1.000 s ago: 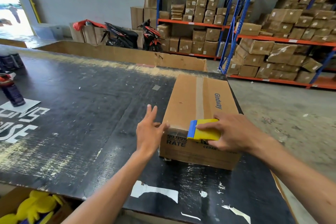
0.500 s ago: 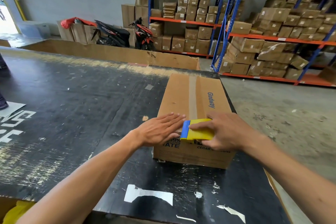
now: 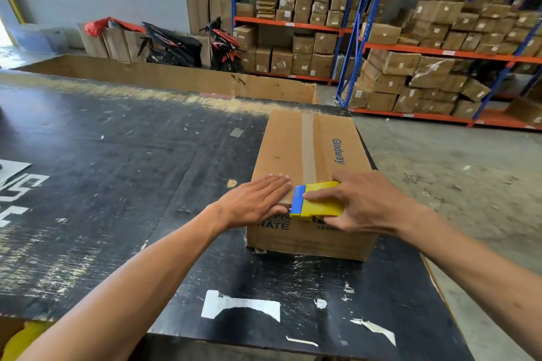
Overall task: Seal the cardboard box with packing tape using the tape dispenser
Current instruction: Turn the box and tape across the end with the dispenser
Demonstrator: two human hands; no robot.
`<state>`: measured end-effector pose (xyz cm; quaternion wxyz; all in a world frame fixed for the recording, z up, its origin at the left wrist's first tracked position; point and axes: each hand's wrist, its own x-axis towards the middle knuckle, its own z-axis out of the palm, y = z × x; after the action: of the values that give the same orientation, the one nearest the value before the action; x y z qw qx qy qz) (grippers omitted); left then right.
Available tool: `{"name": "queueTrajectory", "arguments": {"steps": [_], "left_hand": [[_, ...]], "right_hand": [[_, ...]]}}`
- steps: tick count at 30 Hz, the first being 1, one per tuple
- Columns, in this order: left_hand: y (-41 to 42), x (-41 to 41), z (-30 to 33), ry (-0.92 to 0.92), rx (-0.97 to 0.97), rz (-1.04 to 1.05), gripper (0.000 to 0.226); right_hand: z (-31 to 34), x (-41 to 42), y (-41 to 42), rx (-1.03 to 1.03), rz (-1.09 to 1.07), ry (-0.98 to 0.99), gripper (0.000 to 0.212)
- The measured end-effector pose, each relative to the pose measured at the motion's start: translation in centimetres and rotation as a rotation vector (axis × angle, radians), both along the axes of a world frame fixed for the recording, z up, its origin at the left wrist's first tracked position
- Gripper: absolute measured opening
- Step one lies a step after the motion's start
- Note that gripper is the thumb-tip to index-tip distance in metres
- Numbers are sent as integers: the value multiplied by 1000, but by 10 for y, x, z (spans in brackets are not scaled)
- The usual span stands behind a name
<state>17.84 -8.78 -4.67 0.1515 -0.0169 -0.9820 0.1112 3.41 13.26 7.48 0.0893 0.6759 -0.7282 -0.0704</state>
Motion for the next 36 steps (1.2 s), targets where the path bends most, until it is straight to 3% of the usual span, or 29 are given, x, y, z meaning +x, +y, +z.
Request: {"name": "queueTrajectory", "arguments": {"steps": [10,14,18,22,25,31,36], "left_hand": [[4,-1,6,-72,72,35,82],[6,-1,15,-157,76,12,76],[17,-16,31,-105,-28,-42,80],[39,-53,25,-181,10,-120,87],[46,-64,16,-274,59,-62,89],[46,-64,18,-315,56,-49,71],[44,-57,20,-304,106,-50,82]], "right_hand": [[-3,-58,61,30,-4,-31,56],[-7,-55,56,22,33,8,53],[-6,-60,57,43,11,-5,55],[-7,-59,54,7,1,-19,58],[-10,-58,56,-7,-25,-8,62],[-16,-60,60,-81,57,18,56],[-17,-69,70,-97,81,-25,56]]}}
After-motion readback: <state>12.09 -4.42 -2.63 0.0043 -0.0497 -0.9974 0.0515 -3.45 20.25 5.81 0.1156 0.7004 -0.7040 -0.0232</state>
